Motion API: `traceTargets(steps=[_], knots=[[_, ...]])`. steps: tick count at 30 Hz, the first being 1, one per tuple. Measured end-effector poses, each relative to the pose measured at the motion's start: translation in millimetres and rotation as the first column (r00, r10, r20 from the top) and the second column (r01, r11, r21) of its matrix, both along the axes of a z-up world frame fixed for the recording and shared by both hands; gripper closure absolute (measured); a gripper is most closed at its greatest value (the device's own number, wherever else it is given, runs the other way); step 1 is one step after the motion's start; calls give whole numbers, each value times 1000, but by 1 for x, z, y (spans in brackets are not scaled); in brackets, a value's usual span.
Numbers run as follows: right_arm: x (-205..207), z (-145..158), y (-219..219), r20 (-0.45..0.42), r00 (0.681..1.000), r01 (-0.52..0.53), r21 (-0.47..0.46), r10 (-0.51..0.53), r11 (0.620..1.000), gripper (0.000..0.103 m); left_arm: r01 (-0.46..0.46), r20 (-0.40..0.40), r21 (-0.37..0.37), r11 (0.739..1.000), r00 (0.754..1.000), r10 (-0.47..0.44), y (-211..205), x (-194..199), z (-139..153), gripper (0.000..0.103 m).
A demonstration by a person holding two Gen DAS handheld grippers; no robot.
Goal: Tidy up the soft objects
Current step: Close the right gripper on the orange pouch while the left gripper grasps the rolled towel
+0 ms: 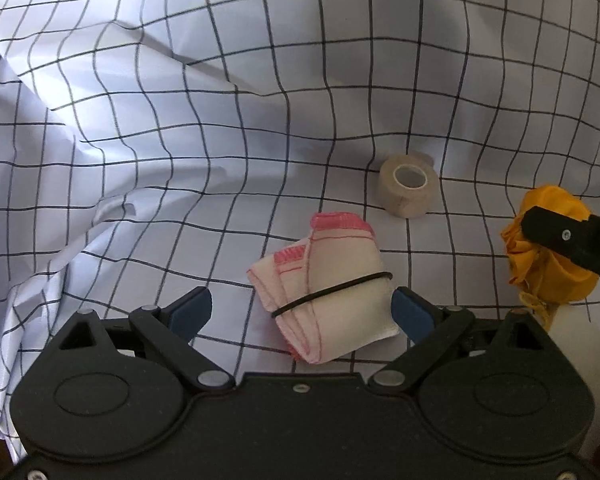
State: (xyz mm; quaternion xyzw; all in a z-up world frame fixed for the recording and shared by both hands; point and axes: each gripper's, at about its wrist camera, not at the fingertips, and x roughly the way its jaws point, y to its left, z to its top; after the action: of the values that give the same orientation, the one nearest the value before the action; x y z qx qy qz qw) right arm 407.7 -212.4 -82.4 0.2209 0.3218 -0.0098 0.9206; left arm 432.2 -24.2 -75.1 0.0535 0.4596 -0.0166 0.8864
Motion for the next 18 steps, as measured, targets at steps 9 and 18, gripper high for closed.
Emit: traceTargets(steps=[9, 18], knots=[[2, 1, 1, 0, 1000, -4, -13, 4, 1000, 29, 27, -16, 34, 999, 1000, -26, -12, 9, -6, 8], [3, 1, 1, -1, 1000, -5, -13, 5, 1000, 29, 18, -44, 45, 999, 999, -16, -13, 15, -18, 7]])
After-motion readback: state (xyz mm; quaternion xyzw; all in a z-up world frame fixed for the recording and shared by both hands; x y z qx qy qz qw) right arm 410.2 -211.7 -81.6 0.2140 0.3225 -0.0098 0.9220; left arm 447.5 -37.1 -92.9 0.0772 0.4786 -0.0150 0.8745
